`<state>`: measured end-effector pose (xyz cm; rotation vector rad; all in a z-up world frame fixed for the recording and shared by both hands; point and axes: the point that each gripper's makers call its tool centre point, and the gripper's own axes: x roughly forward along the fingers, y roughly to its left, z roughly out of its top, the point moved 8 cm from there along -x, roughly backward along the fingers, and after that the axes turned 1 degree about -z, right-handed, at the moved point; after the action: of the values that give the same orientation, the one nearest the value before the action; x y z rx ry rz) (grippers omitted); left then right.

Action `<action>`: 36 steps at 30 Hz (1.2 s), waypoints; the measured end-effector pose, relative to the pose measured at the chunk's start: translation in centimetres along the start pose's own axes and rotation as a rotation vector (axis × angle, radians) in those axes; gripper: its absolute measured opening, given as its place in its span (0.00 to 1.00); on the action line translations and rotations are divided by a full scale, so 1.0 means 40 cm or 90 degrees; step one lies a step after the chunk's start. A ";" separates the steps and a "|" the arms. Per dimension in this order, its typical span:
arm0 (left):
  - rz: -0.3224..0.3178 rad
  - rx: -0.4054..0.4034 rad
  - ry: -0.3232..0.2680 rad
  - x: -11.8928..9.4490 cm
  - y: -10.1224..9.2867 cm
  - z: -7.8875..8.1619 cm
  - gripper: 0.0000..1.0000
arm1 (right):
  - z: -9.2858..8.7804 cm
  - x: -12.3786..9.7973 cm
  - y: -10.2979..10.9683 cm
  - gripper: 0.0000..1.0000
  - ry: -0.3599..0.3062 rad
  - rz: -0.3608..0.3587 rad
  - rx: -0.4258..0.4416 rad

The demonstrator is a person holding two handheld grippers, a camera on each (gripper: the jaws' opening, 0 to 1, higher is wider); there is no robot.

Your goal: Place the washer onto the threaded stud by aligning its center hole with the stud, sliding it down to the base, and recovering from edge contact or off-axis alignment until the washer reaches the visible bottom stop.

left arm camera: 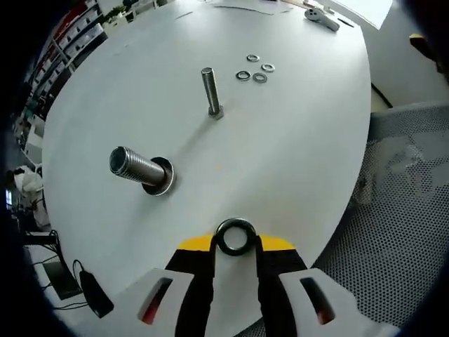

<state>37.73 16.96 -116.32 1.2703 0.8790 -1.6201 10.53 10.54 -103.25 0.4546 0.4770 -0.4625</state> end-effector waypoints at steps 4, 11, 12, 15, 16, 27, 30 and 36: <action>-0.003 0.009 0.009 0.001 0.003 0.007 0.21 | 0.001 0.001 0.000 0.28 -0.001 0.001 0.000; -0.001 -0.010 0.019 0.009 0.002 0.008 0.23 | 0.001 -0.002 -0.003 0.28 -0.007 -0.003 0.006; 0.000 -0.020 0.020 0.010 0.001 0.009 0.23 | 0.001 -0.001 -0.004 0.28 -0.008 -0.004 0.006; -0.006 -0.013 0.019 0.007 -0.010 0.017 0.27 | -0.002 0.004 -0.005 0.28 -0.003 -0.001 0.003; -0.006 -0.005 0.023 0.006 -0.011 0.017 0.28 | 0.000 -0.001 -0.001 0.28 -0.001 -0.001 0.000; -0.009 0.012 0.024 0.011 0.007 0.011 0.26 | 0.003 -0.005 0.000 0.28 -0.005 -0.001 0.003; -0.010 0.016 0.032 0.011 0.007 0.010 0.26 | 0.002 -0.003 0.001 0.28 -0.005 -0.001 0.002; -0.010 0.020 0.036 0.011 0.005 0.018 0.26 | 0.003 -0.004 0.002 0.28 -0.003 0.000 0.001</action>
<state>37.61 16.13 -116.60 1.3403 0.9034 -1.6234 10.50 10.58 -103.06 0.4552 0.4722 -0.4636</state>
